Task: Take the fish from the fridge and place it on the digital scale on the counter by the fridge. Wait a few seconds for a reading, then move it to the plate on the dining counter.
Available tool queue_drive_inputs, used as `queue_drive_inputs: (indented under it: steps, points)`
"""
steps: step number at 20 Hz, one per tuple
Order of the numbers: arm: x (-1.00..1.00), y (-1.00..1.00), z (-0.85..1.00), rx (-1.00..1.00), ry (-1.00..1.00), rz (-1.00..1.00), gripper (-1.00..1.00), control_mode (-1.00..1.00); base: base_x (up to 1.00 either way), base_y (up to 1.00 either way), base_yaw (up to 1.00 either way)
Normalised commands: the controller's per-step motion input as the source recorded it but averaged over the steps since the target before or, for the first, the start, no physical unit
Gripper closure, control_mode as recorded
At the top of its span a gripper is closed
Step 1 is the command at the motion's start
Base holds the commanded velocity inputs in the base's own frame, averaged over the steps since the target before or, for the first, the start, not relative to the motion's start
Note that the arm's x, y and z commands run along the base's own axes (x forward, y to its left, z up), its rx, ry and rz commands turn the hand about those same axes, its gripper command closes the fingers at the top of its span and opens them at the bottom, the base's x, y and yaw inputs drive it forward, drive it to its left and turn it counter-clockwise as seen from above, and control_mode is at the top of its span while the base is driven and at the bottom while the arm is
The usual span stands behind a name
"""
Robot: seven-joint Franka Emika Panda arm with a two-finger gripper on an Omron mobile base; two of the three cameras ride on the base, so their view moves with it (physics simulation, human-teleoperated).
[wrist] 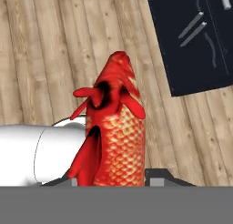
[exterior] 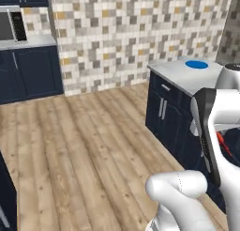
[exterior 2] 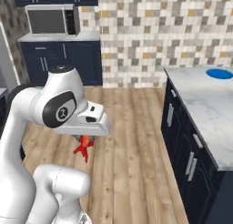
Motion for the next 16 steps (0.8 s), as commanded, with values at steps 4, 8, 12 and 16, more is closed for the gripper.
queue_drive_inputs:
  steps: [4, 8, 12, 16]
  points:
    - [0.00, 0.00, 0.00, 0.00, 0.00, 0.00, 1.00, 1.00, 1.00, 0.84, -0.33]
    - [0.00, 0.00, 0.00, 0.00, 0.00, 0.00, 1.00, 1.00, 1.00, 0.79, -0.33]
    - [0.00, 0.00, 0.00, 0.00, 0.00, 0.00, 1.00, 1.00, 1.00, 0.74, -0.33]
    - [0.00, 0.00, 0.00, 0.00, 0.00, 0.00, 1.00, 1.00, 1.00, 0.73, -0.34]
